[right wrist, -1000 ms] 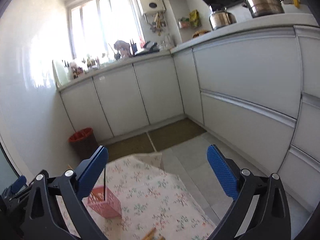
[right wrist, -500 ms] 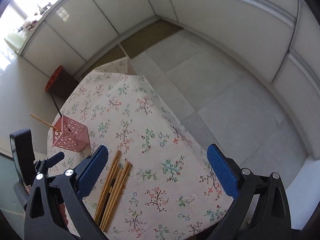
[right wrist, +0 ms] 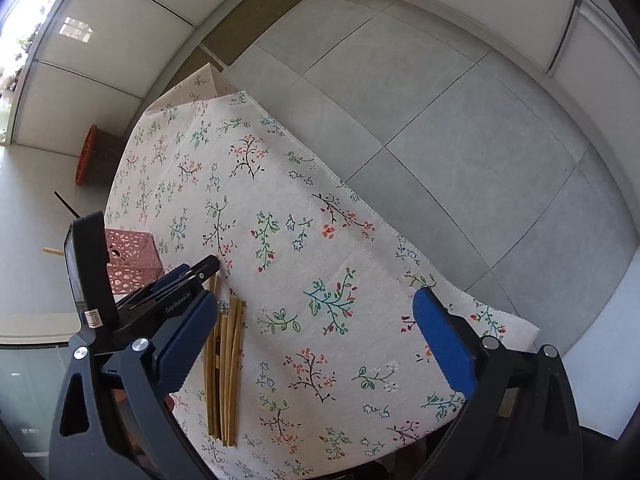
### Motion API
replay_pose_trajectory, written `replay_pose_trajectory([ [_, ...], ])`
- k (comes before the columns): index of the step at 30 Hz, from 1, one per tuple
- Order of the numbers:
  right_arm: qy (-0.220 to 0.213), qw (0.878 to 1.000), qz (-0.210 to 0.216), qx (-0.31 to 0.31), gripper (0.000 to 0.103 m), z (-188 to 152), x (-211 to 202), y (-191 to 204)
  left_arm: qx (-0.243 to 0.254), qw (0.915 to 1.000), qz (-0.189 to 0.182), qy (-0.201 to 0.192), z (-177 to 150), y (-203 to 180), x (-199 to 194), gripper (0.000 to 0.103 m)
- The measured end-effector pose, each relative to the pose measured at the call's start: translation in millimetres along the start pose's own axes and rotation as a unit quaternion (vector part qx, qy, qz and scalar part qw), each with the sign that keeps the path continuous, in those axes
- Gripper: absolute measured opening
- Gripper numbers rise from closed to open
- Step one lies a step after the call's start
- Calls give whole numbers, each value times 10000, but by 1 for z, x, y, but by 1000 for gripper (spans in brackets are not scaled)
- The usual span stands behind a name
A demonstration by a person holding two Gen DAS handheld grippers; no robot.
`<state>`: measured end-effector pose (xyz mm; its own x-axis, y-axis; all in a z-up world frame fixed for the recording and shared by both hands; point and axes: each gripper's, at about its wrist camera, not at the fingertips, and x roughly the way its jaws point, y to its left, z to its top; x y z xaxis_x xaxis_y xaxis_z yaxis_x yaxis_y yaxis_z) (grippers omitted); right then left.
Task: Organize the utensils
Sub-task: 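Move the left tool back to the chopstick pile and grasp a chopstick, then grasp another chopstick with the right tool while the left tool holds its chopstick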
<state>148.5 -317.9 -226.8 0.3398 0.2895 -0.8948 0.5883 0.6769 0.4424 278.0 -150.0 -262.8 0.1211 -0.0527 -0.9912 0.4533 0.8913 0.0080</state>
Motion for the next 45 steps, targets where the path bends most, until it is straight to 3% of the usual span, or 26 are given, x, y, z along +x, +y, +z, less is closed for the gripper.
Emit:
replay_pose_trajectory([
  [6, 101, 9999, -53, 36, 95, -3, 4, 2, 31, 9998, -34, 182, 1, 2, 5, 44],
  [12, 73, 9999, -115, 96, 95, -3, 5, 4, 47, 9994, -319, -128, 2, 3, -10, 42],
  [15, 31, 9994, -152, 315, 95, -2, 3, -4, 174, 9996, -202, 67, 3, -1, -6, 41],
  [17, 71, 9991, -137, 393, 95, -1, 4, -7, 229, 9993, -122, 274, -2, -7, 6, 26],
  [18, 100, 9991, -129, 395, 95, -2, 5, -6, 224, 9994, -120, 224, -3, -6, 6, 25],
  [20, 161, 9992, -128, 350, 95, -3, 7, -3, 201, 9995, 18, 224, -3, -4, 6, 9],
  [26, 282, 9993, -254, 35, 93, -13, 22, 25, 7, 10000, -34, -30, -22, 23, 4, 9],
  [36, 596, 9958, -510, -479, 57, -27, 74, 80, -276, 9943, -110, -1021, -74, 72, -89, 8],
  [42, 680, 9925, -863, -539, 32, -39, 92, 96, -361, 9915, -88, -1246, -98, 79, -116, 7],
  [45, 656, 9920, -981, -443, 29, -42, 94, 95, -403, 9905, -139, -1307, -103, 84, -121, 7],
])
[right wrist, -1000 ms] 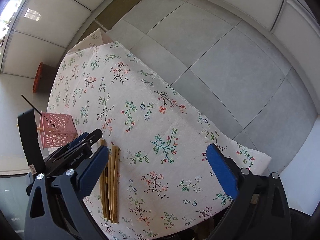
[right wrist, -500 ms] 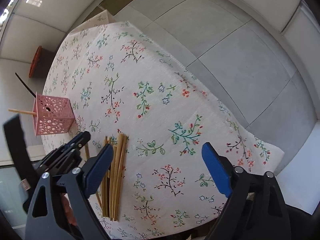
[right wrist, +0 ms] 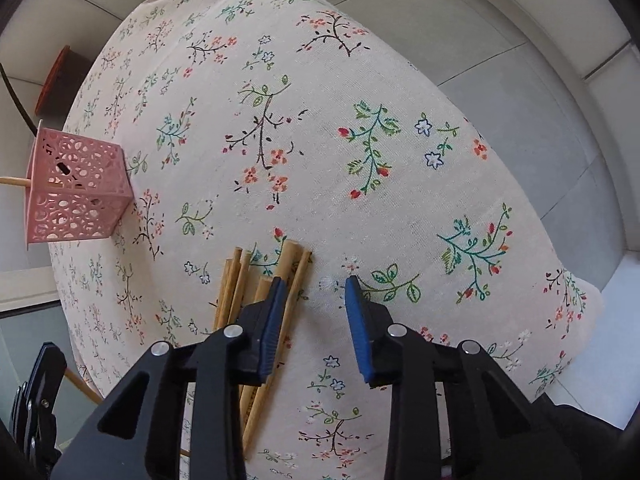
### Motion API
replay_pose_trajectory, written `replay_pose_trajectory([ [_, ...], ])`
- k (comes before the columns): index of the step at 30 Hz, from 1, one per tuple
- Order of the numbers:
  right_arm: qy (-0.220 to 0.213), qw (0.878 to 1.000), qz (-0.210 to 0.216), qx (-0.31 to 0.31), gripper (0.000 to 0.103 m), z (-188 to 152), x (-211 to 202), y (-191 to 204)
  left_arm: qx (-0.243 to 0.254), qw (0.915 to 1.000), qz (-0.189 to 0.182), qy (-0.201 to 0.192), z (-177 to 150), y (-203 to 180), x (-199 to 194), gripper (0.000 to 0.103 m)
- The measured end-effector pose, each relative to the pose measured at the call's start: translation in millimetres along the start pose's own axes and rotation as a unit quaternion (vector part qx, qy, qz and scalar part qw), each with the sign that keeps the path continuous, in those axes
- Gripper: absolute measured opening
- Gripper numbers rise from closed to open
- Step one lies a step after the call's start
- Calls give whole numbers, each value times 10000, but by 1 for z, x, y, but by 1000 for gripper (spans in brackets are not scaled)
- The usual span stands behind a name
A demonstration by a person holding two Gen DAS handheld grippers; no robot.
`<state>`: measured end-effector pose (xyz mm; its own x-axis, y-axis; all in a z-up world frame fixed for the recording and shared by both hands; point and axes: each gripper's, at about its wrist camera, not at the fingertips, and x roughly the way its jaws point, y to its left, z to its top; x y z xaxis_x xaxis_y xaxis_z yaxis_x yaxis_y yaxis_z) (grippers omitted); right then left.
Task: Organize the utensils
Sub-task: 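Grasp another chopstick with the right tool while the left tool holds its chopstick, then lift and carry both chopsticks over the pink basket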
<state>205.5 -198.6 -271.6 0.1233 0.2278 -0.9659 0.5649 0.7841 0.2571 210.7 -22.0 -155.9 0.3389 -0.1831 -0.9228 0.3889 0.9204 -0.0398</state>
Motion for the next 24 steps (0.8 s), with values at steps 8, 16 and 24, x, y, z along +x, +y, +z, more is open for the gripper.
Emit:
replay_pose_trajectory([
  [8, -225, 9985, -486, -75, 20, 1, 5, 17, -74, 9999, -62, -113, -4, 17, -10, 7],
  [16, -472, 9987, -205, -70, 5, -4, -3, 22, -111, 9994, -46, -325, -13, 19, -33, 6],
  [24, -1754, 9723, 741, -1353, 5, -42, -100, 26, -163, 9975, -224, -657, -39, 14, -72, 6],
])
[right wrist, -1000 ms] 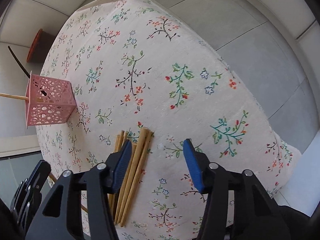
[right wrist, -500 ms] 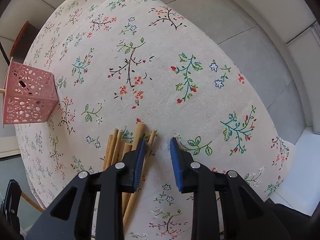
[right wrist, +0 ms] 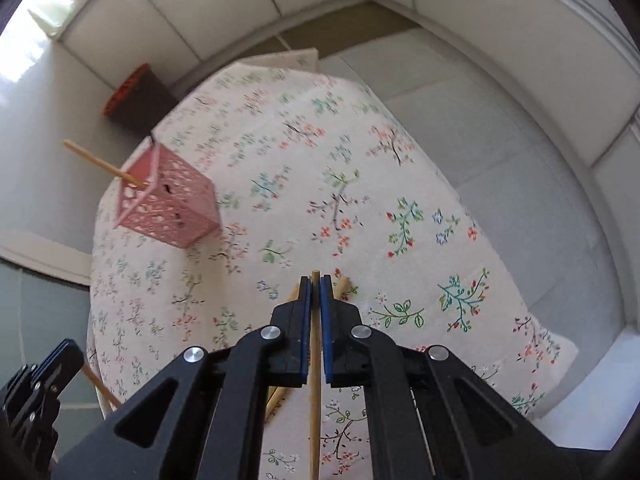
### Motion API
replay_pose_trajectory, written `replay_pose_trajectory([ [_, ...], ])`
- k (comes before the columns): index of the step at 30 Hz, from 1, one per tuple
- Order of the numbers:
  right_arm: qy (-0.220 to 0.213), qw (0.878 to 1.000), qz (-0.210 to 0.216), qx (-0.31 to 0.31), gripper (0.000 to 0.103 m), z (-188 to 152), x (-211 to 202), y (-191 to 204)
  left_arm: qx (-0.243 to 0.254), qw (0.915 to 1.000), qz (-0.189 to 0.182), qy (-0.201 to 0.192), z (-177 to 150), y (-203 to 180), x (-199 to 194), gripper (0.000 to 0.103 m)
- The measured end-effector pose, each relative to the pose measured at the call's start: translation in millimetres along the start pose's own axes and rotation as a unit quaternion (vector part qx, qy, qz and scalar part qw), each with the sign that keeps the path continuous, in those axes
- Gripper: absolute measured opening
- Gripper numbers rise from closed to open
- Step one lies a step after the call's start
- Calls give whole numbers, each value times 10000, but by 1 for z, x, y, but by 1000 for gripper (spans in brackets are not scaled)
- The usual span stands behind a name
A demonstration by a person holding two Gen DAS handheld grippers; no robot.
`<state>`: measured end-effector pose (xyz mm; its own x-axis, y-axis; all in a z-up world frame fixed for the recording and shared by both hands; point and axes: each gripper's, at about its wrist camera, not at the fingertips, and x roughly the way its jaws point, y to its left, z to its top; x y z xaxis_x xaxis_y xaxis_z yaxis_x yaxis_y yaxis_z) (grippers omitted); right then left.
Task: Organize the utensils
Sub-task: 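Lift and carry both chopsticks over the pink basket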
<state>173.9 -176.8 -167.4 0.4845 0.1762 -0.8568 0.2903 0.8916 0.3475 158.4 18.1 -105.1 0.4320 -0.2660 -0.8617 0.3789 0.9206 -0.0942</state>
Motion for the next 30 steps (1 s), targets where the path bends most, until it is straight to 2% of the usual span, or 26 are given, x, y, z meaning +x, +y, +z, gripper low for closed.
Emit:
replay_pose_trajectory([
  [4, -283, 9976, 296, -560, 5, -14, -42, 12, -144, 9994, -184, -240, -11, -4, -28, 6],
  [7, -421, 9944, 454, -862, 5, -23, -69, 21, -119, 9992, -92, -376, -17, -8, -46, 6],
  [18, -902, 9859, 765, -1181, 5, -15, -143, 39, -4, 9964, 194, -827, -13, -15, -98, 6],
  [22, -1109, 9832, 890, -1143, 5, 7, -165, 49, -76, 9931, 350, -1120, 11, -13, -118, 6],
  [30, -1722, 9714, 981, -1308, 5, 70, -206, 78, -71, 9817, 575, -1816, 84, -14, -156, 6],
])
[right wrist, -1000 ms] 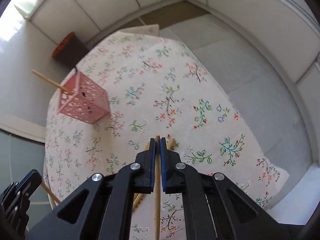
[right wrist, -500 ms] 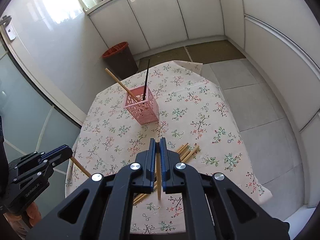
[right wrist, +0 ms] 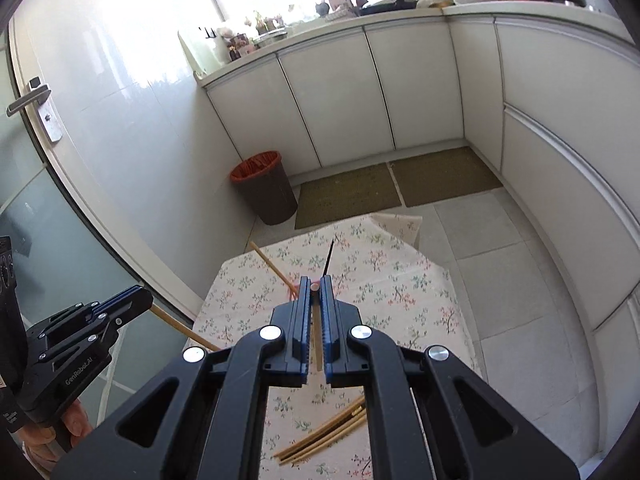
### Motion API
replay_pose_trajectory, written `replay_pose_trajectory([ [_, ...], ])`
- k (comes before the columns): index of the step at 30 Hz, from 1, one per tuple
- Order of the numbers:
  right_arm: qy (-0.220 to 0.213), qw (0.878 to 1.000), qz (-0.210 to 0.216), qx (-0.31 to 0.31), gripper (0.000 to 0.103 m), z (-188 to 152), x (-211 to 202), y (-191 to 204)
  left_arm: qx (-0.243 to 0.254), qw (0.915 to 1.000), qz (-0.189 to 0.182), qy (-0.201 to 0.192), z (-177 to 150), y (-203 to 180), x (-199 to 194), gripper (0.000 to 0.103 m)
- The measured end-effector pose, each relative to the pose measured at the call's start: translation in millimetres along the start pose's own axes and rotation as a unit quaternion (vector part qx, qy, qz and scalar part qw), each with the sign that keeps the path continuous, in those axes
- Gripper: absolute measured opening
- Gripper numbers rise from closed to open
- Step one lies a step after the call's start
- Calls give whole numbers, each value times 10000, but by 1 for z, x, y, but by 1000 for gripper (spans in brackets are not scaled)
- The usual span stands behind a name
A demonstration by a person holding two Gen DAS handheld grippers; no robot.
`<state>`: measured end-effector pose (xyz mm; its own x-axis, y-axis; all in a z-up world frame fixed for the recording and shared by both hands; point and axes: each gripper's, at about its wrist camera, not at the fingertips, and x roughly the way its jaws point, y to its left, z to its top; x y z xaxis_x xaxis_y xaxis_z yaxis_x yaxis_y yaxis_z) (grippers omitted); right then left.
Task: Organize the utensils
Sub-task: 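Lift and carry both chopsticks over the pink basket, then drop the chopsticks into the pink basket by opening both tools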
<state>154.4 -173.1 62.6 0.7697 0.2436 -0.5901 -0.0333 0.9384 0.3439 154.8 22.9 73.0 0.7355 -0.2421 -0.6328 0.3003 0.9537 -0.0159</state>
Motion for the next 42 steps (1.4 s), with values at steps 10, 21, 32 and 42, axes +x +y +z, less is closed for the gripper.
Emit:
replay_pose_trajectory([
  [10, -270, 9993, -47, -256, 5, 52, 34, 15, -212, 9992, 151, -308, 52, 4, 42, 6],
  [21, 83, 9990, -115, -421, 5, 44, 113, 15, -460, 9988, -93, -131, 26, 23, 113, 20],
  [32, 252, 9982, -88, -536, 5, 31, 155, 22, -1001, 9925, 46, -707, 27, 56, 80, 30],
  [42, 323, 9964, -390, -685, 9, 12, 165, 29, -1143, 9925, 254, -364, 3, 66, 91, 34],
])
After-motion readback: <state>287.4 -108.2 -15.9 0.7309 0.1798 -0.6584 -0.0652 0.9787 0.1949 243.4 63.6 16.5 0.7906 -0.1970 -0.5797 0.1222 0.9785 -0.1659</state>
